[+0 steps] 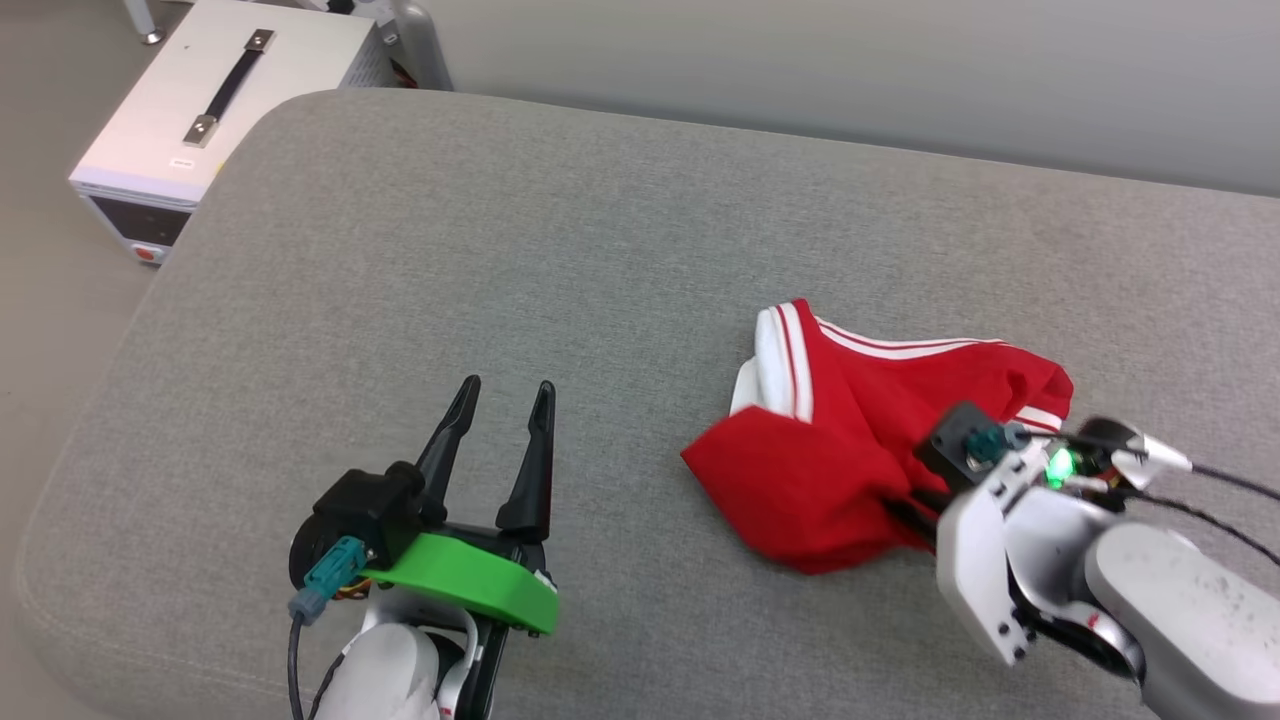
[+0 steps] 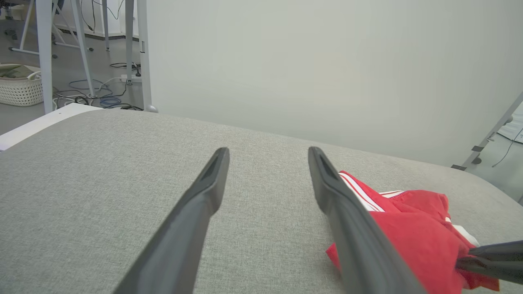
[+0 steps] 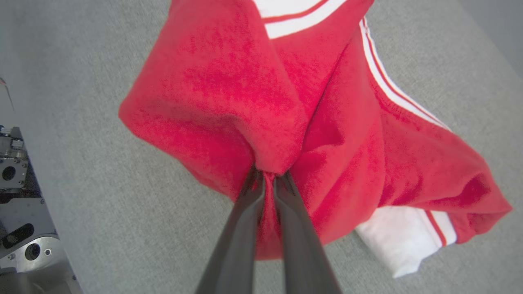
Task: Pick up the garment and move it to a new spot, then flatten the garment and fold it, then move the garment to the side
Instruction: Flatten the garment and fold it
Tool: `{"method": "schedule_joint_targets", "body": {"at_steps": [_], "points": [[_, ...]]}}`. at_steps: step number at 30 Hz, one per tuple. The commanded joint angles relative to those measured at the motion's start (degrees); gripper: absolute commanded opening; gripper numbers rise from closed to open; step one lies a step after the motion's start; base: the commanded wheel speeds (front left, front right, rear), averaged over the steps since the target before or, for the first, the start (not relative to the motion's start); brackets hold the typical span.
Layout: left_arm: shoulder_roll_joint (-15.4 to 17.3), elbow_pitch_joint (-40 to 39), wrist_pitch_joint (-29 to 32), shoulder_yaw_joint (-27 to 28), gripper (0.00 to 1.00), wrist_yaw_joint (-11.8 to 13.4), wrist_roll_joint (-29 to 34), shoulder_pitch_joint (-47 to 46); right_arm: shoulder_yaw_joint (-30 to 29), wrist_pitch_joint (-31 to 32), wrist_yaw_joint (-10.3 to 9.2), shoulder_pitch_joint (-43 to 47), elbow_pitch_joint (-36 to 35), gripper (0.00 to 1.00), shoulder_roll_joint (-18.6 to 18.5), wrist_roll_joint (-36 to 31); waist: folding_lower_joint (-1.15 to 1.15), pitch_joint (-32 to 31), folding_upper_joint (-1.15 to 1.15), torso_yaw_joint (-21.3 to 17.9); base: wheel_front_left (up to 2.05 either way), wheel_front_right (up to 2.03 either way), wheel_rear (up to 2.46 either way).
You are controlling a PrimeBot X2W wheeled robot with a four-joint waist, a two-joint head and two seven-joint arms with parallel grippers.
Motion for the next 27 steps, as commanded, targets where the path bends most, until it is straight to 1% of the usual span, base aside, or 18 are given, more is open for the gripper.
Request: {"method": "schedule_joint_targets", "body": {"at_steps": [1, 3, 7, 12, 13, 14, 15, 20, 27], "points": [[-0.2, 0.1, -0.3, -0.2, 1.0, -0.2, 0.5, 0.5, 0.3, 0.2, -0.04, 1.6, 0.6, 0.0, -0.8, 0.3, 0.0, 0.2, 0.0, -0.7, 0.0, 0.0, 0.0], [-0.2, 0.2, -0.3, -0.4, 1.0, -0.2, 0.4, 0.3, -0.1, 0.1, -0.04, 3.6, 1.9, 0.0, -1.0, 0.9, 0.0, 0.5, 0.0, -1.1, 0.0, 0.0, 0.0], [-0.2, 0.4, -0.3, -0.5, 1.0, -0.2, 0.4, 0.0, -1.8, -0.5, -0.04, 6.0, 5.2, 0.0, -0.3, 0.9, 0.0, 0.9, 0.0, -1.9, 0.0, 0.0, 0.0], [-0.2, 1.0, -0.3, -0.6, 1.0, -0.3, 0.6, -0.3, -5.1, -1.6, -0.04, 7.3, 8.6, 0.0, 2.0, 0.2, 0.0, 1.0, 0.0, -3.0, 0.0, 0.0, 0.0], [-0.2, 1.1, -0.3, -0.5, 1.0, -0.3, 0.7, -0.2, -6.1, -2.2, -0.04, 7.5, 8.9, 0.11, 2.7, 0.3, 0.0, 1.0, 0.0, -3.3, 0.0, 0.0, 0.0], [-0.2, 1.1, -0.3, -0.5, 1.0, -0.3, 0.7, -0.2, -6.9, -3.0, -0.04, 7.6, 8.9, 0.68, 3.1, 0.3, 0.0, 0.9, 0.0, -3.5, 0.0, 0.0, 0.0], [-0.2, 1.3, -0.3, -0.5, 1.0, -0.3, 0.7, -0.2, -8.1, -3.3, -0.04, 7.9, 9.1, 1.0, 3.7, 0.7, 0.0, 0.7, 0.0, -3.7, 0.0, 0.0, 0.0], [-0.2, 1.9, -0.3, -0.3, 1.0, -0.3, 0.8, 0.2, -12.0, -6.0, -0.04, 8.9, 6.9, 1.0, 4.7, 0.5, 0.0, -1.2, 0.0, -5.0, 0.0, 0.0, 0.0], [-0.2, 2.2, -0.3, 0.7, 1.0, -0.4, 1.5, 1.1, -20.7, -9.8, -0.04, 12.9, 0.2, 1.0, 4.7, 0.2, 0.0, -4.5, 0.0, -7.8, 0.0, 0.0, 0.0]]}}
